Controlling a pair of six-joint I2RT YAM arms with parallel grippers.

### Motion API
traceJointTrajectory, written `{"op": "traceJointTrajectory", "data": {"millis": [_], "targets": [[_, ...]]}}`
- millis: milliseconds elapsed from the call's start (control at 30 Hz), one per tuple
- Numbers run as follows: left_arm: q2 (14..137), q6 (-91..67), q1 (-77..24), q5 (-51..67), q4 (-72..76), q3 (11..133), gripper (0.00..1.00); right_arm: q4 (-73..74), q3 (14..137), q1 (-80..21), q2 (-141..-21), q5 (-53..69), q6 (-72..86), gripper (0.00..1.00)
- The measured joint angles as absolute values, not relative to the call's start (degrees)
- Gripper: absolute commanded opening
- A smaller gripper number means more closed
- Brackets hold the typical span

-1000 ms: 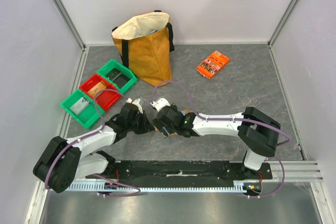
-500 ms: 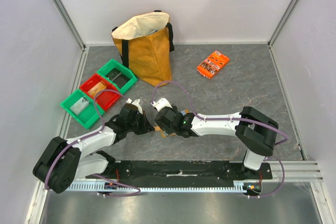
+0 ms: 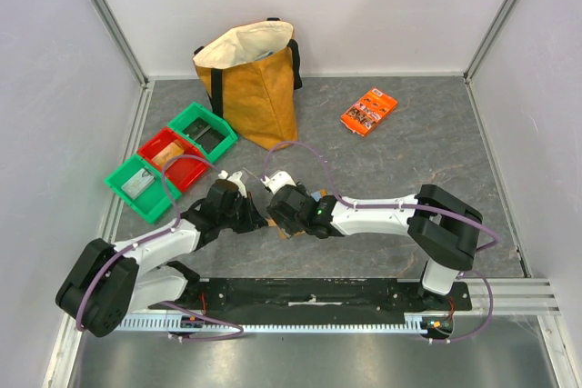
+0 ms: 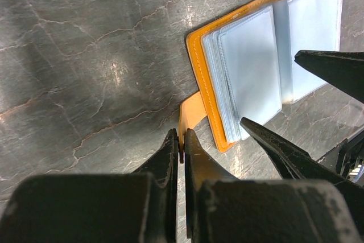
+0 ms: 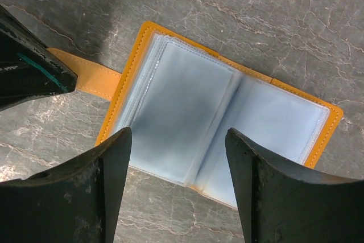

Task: Take the credit cards out of the card holder
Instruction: Remove the credit card from the card holder.

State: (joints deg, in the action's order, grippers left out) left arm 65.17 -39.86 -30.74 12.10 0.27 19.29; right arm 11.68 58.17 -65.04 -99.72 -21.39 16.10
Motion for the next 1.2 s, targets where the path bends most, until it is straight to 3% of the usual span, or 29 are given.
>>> {"op": "traceJointTrajectory", "data": {"millis": [400, 767, 1200], "targets": [[65.0, -39.9, -30.8, 12.1, 0.0, 19.3, 0.02, 11.7, 58.3, -65.0, -100.0, -20.5, 16.9, 0.73], [63.4, -39.8, -30.8, 12.1, -1.4, 19.3, 0.02, 13.8, 59.1, -65.0, -100.8, -24.1, 17.0, 0.6], [62.8, -39.8, -30.8, 12.1, -2.9, 19.1, 0.02, 20.6, 60.9, -63.6, -100.7, -36.1, 18.2, 0.61]]}}
